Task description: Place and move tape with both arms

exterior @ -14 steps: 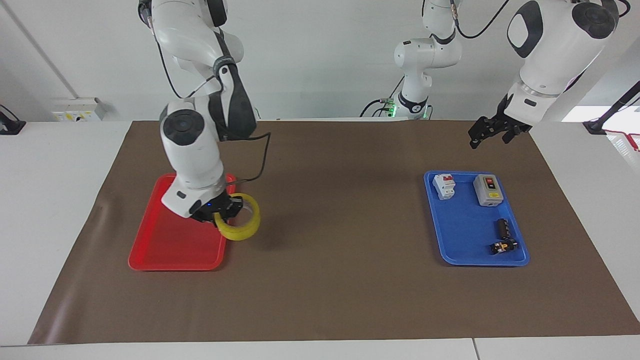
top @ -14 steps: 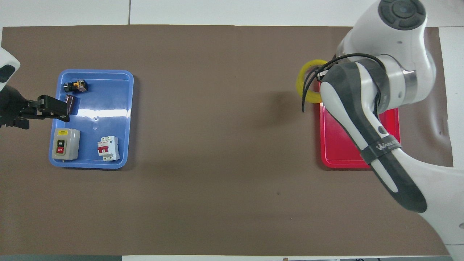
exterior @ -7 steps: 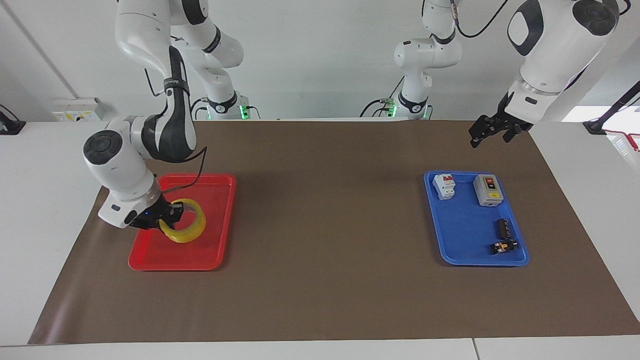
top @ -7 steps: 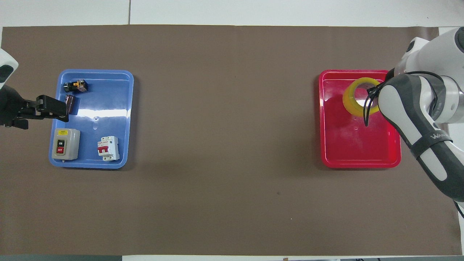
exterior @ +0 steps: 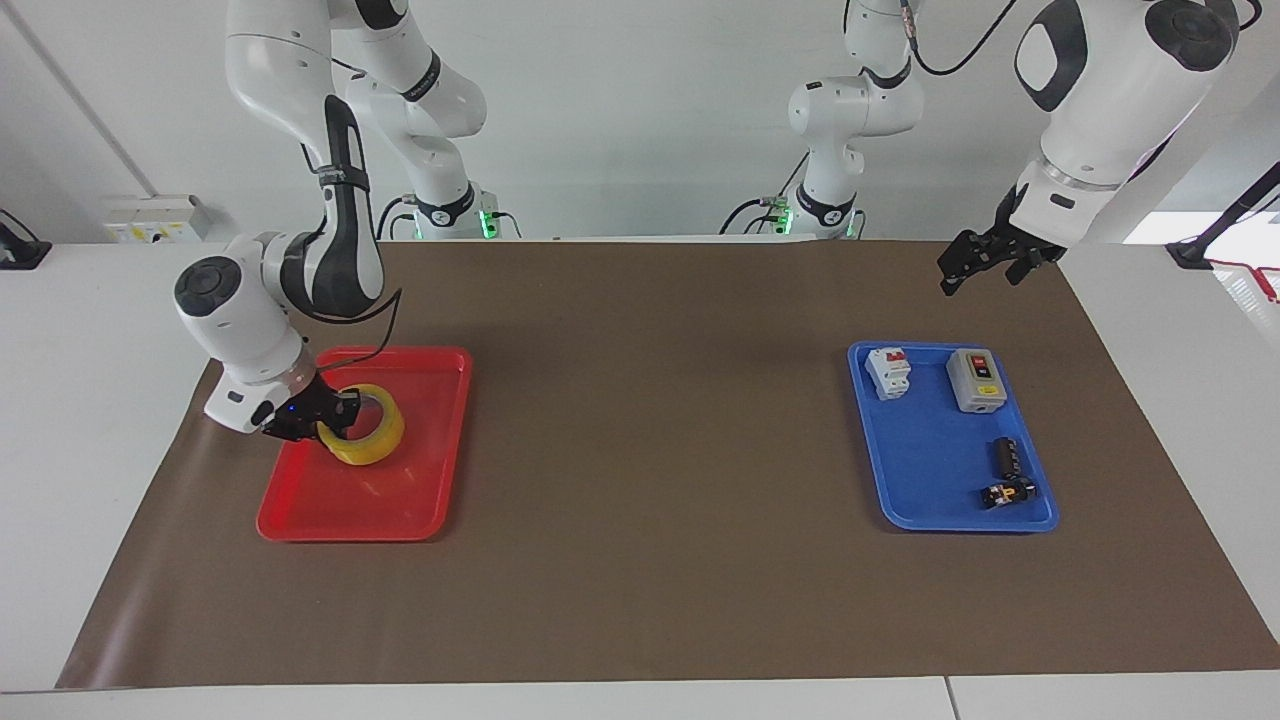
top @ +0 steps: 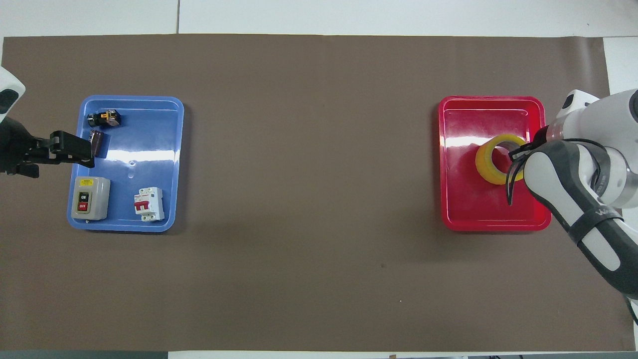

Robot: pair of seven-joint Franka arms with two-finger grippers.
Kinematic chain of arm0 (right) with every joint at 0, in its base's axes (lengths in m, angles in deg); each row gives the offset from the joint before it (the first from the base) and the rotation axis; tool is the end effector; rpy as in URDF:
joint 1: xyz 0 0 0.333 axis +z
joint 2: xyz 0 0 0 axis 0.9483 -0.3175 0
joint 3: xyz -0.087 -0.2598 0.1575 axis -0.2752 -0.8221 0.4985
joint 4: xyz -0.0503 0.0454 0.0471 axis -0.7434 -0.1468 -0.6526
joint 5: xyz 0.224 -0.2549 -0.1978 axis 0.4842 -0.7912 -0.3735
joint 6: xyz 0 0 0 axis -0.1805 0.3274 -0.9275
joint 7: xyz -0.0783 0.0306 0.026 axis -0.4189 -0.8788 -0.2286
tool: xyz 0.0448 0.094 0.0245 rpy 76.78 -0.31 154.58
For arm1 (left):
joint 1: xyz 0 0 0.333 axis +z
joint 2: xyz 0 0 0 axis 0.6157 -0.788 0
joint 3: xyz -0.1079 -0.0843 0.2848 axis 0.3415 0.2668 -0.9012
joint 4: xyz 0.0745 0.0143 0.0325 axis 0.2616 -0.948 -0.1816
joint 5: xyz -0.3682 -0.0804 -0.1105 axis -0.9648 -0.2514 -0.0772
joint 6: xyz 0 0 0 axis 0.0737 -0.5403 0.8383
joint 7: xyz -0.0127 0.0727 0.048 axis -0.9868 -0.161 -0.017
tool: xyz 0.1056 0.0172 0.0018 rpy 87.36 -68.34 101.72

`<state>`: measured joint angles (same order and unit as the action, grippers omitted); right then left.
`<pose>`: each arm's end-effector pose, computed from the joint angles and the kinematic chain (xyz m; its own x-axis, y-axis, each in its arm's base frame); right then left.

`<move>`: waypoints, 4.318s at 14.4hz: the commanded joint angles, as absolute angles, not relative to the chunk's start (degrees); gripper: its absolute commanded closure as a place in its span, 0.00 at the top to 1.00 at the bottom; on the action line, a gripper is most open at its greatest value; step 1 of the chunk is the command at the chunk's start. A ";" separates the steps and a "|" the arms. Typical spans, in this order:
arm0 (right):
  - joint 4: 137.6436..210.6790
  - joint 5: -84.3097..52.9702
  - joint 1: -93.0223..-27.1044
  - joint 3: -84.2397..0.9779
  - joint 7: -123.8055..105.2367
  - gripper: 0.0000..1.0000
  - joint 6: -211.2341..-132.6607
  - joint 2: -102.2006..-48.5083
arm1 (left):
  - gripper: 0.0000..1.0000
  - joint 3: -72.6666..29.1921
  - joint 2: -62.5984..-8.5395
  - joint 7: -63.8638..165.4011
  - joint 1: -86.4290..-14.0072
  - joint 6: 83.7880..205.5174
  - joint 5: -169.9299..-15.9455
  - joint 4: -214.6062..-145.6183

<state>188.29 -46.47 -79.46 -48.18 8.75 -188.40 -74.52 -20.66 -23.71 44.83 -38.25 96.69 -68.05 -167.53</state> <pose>0.5853 -0.0754 0.3182 0.9456 0.3242 0.0260 0.3240 -0.9460 0.0127 0.5391 -0.0423 0.5895 0.9931 0.0902 -0.0747 0.0898 -0.9959 -0.0092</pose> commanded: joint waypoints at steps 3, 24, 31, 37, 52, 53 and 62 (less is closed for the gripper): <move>194.15 -45.03 -80.80 -47.25 11.81 0.00 -193.48 -71.88 | 1.00 -20.55 -22.78 44.38 -37.83 96.97 -67.45 -168.21; 155.85 -47.40 -77.38 -46.55 -26.69 1.00 -136.02 -59.56 | 1.00 -20.55 -22.78 44.38 -37.83 96.97 -67.45 -168.21; 159.27 -48.27 -75.62 -46.28 -21.97 1.00 -138.28 -58.08 | 1.00 -20.55 -22.78 44.38 -37.83 96.97 -67.45 -168.21; 157.16 -49.51 -74.39 -46.11 -17.46 1.00 -135.74 -58.61 | 1.00 -20.55 -22.78 44.38 -37.83 96.97 -67.45 -168.21; 157.16 -50.30 -74.21 -46.11 -16.49 1.00 -136.26 -58.61 | 1.00 -20.55 -22.78 44.38 -37.83 96.97 -67.45 -168.21; 157.16 -50.30 -74.13 -46.11 -16.49 1.00 -136.26 -58.69 | 1.00 -20.55 -22.78 44.38 -37.83 96.97 -67.45 -168.21; 157.33 -48.73 -74.83 -46.11 -16.76 1.00 -136.26 -58.69 | 1.00 -20.55 -22.78 44.38 -37.83 96.97 -67.45 -168.21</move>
